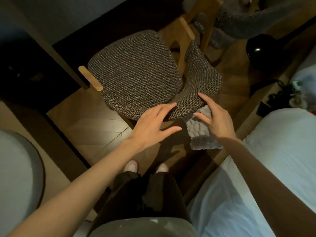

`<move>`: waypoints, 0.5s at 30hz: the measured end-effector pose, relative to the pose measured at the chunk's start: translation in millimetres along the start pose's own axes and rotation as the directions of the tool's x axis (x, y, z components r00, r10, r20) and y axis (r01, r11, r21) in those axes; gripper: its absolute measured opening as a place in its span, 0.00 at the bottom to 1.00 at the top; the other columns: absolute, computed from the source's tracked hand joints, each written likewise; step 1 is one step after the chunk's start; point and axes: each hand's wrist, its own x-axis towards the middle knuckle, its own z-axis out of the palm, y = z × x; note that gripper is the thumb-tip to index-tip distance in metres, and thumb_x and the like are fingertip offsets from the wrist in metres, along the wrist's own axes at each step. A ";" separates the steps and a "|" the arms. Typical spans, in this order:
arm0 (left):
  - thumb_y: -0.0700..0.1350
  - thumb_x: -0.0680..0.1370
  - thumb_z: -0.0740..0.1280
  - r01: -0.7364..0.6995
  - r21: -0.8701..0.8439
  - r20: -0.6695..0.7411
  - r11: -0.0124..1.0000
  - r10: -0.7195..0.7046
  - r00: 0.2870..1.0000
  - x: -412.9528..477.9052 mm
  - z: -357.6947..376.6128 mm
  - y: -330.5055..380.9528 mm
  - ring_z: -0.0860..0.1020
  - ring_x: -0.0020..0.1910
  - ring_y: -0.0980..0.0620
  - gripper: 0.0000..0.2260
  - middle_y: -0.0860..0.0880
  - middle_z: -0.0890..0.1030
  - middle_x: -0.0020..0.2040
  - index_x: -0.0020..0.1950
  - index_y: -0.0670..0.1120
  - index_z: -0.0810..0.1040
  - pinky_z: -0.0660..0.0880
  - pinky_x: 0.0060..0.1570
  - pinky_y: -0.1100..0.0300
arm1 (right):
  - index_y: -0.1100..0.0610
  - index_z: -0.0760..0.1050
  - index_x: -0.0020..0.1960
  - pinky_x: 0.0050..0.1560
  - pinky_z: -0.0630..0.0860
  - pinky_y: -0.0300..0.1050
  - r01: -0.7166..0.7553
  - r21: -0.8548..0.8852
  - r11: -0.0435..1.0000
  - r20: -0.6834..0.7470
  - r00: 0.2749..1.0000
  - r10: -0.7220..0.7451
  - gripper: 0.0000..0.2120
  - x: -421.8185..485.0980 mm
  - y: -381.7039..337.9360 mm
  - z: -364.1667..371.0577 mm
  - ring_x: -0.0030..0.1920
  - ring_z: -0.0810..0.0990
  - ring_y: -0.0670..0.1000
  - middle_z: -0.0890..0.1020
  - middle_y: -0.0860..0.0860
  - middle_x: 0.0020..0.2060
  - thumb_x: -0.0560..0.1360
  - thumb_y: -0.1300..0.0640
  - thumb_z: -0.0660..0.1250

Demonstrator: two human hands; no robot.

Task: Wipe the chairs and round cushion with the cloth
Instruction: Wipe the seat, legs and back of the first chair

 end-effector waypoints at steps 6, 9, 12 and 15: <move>0.65 0.78 0.56 0.097 0.110 -0.023 0.989 -0.095 0.995 13.7 23.2 12.7 0.70 0.66 0.49 0.25 0.51 0.70 0.69 0.74 0.59 0.63 0.66 0.66 0.48 | 0.38 0.56 0.75 0.54 0.73 0.51 0.047 -0.047 0.998 0.121 0.992 -0.041 0.32 32.2 26.5 -13.3 0.58 0.76 0.55 0.77 0.55 0.60 0.74 0.41 0.65; 0.63 0.79 0.55 0.132 0.194 -0.068 0.972 -0.120 0.990 24.5 38.0 19.9 0.72 0.65 0.47 0.23 0.48 0.73 0.67 0.73 0.59 0.66 0.66 0.65 0.47 | 0.38 0.57 0.73 0.52 0.72 0.51 0.043 -0.080 0.996 0.143 0.989 -0.031 0.32 43.2 37.6 -8.0 0.59 0.75 0.58 0.72 0.57 0.61 0.74 0.40 0.66; 0.59 0.80 0.55 0.182 0.273 -0.134 0.945 -0.150 0.980 31.8 47.4 23.1 0.75 0.59 0.44 0.22 0.46 0.76 0.64 0.73 0.58 0.65 0.69 0.59 0.47 | 0.43 0.61 0.72 0.50 0.72 0.51 0.071 -0.069 0.995 0.169 0.984 -0.058 0.30 53.3 42.2 -1.0 0.58 0.74 0.62 0.68 0.60 0.62 0.74 0.44 0.68; 0.57 0.81 0.55 0.207 0.317 -0.188 0.926 -0.153 0.970 32.0 52.7 24.6 0.76 0.56 0.44 0.20 0.46 0.77 0.61 0.73 0.56 0.67 0.70 0.55 0.48 | 0.47 0.64 0.71 0.49 0.74 0.52 0.134 -0.020 0.991 0.189 0.974 -0.128 0.29 59.2 45.9 1.3 0.56 0.75 0.63 0.68 0.61 0.61 0.73 0.46 0.69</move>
